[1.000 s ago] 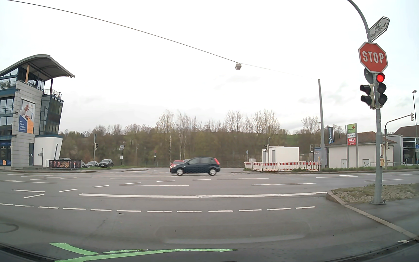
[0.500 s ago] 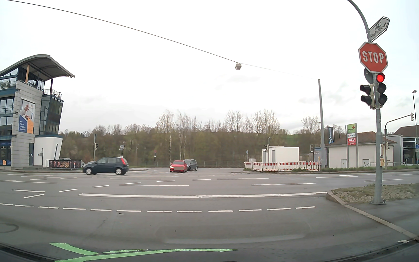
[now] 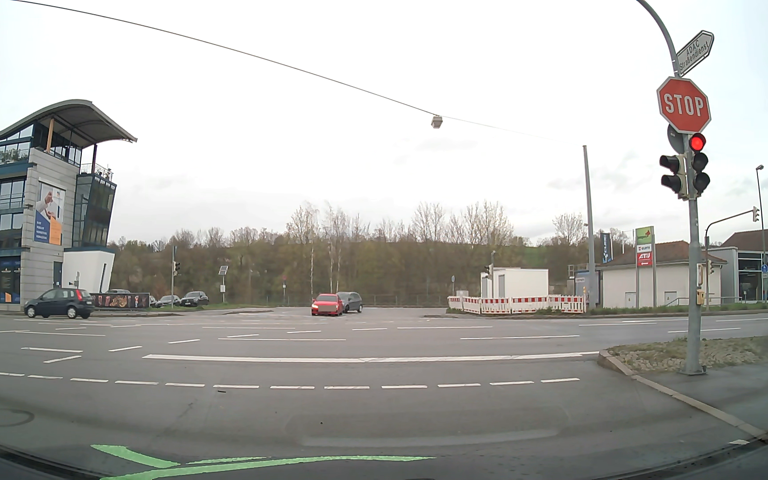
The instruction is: Follow the waypoints while adhering to traffic rules and regulations
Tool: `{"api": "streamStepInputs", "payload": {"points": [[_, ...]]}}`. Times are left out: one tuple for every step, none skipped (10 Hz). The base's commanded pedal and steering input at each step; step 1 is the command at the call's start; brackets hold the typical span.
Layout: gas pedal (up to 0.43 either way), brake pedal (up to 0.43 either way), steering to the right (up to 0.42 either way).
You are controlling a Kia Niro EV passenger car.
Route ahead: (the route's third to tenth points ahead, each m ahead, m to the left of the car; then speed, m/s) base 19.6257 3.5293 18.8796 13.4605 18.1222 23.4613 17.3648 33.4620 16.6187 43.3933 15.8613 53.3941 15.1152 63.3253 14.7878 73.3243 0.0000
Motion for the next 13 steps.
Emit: {"api": "streamStepInputs", "payload": {"points": [[0.0,0.402,-0.073],[0.0,0.402,-0.073],[0.0,0.409,-0.073],[0.0,0.409,-0.073],[0.0,0.409,-0.073],[0.0,0.402,-0.073],[0.0,0.409,-0.073],[0.0,0.409,-0.073],[0.0,0.402,-0.073],[0.0,0.409,-0.073],[0.0,0.409,-0.073],[0.0,0.402,-0.073],[0.0,0.402,-0.073]]}}
